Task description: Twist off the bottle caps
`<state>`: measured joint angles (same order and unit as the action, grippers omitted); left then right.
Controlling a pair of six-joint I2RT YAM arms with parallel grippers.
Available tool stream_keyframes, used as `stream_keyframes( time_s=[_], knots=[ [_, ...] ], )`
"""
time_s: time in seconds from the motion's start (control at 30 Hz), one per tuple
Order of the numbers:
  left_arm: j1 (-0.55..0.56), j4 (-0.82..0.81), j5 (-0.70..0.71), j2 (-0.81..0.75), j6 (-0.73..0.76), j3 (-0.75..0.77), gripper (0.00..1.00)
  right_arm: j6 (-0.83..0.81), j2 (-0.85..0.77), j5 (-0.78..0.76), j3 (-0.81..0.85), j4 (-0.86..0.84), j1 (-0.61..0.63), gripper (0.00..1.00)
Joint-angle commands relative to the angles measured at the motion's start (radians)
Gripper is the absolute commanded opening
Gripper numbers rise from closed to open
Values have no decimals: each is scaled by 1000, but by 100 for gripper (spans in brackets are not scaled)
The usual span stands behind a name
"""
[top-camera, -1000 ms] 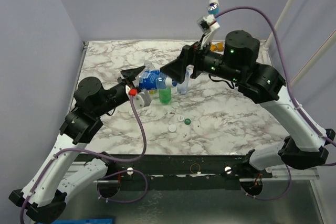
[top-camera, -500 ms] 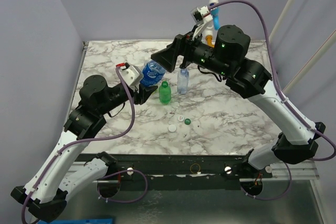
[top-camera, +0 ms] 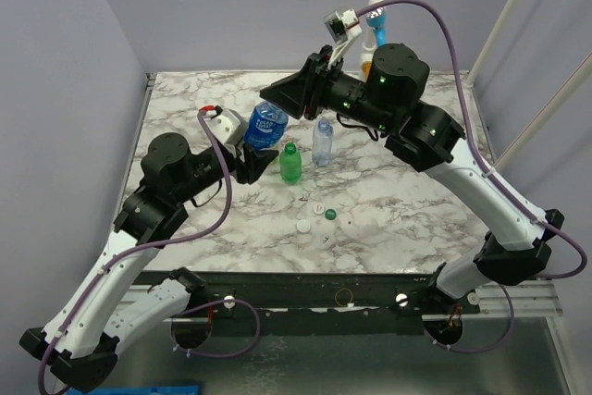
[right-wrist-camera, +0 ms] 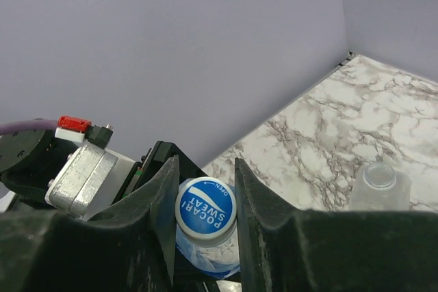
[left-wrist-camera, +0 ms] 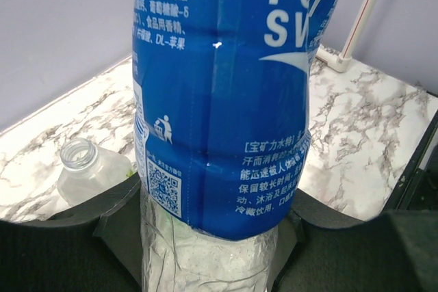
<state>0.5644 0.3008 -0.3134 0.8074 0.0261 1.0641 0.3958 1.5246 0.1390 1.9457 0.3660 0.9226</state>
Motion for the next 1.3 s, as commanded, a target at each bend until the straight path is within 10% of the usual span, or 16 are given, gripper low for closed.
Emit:
stream_keyframes(
  time_s=[0.0, 0.23, 0.57, 0.87, 0.9, 0.97, 1.07, 1.27],
  knots=[
    [-16, -50, 4, 1, -120, 18, 34, 15, -11, 20, -16, -64, -3, 1],
    [-51, -102, -218, 47, -328, 89, 33, -44, -41, 128, -51, -165, -4, 1],
    [-74, -179, -641, 90, -522, 165, 32, -97, -118, 696, -97, -299, -4, 0],
    [-77, -187, -724, 86, -563, 181, 31, -78, -143, 911, -112, -331, -5, 1],
    [-79, -186, -718, 85, -558, 179, 31, -92, -148, 863, -113, -315, -4, 4],
    [-86, -185, -675, 77, -533, 170, 31, -110, -157, 675, -106, -275, -5, 48],
    [-92, -151, -524, 58, -439, 155, 30, -120, -149, 370, -70, -211, -4, 87],
    [-92, -98, -202, 38, -226, 121, 26, -58, -30, 35, 122, 21, -2, 100]
  ],
)
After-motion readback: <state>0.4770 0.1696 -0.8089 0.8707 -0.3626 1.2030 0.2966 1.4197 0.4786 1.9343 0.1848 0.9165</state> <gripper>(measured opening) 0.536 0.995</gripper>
